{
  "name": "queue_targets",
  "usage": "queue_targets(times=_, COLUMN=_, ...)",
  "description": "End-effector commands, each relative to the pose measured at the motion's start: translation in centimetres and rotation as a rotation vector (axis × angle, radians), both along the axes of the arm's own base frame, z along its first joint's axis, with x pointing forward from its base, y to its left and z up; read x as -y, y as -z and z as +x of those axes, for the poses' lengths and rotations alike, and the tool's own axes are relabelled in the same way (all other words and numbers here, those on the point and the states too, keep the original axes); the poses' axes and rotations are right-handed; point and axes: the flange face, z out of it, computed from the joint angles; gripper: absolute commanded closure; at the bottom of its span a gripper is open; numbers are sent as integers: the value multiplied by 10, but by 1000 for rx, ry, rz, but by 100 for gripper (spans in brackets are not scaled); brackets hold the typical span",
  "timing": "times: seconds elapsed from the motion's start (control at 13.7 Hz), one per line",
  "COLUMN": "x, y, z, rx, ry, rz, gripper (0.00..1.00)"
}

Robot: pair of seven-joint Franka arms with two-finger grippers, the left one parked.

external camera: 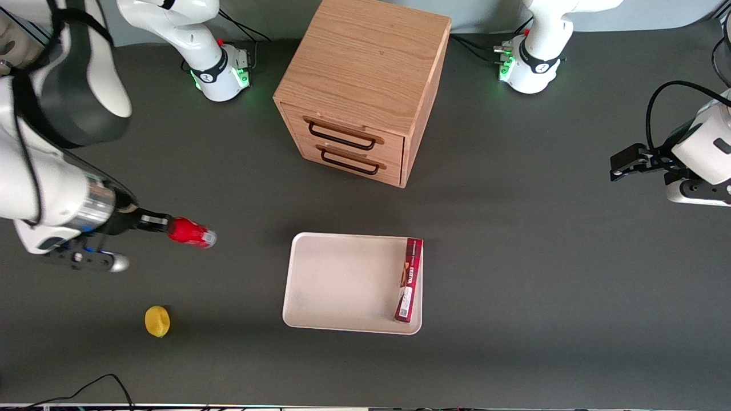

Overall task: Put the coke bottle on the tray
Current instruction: 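Lift the bottle and carry it with the right gripper to the white tray, then lower the bottle onto the tray corner with the right gripper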

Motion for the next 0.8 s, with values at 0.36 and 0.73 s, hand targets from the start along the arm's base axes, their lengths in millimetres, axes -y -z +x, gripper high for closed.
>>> queue_targets(times=0.36, x=-130, y=72, z=42, rx=155, ry=161, rz=10, gripper=100)
queue_targets(times=0.73, x=-160, y=136, z=61, rx=257, ry=156, rz=-11, gripper=100)
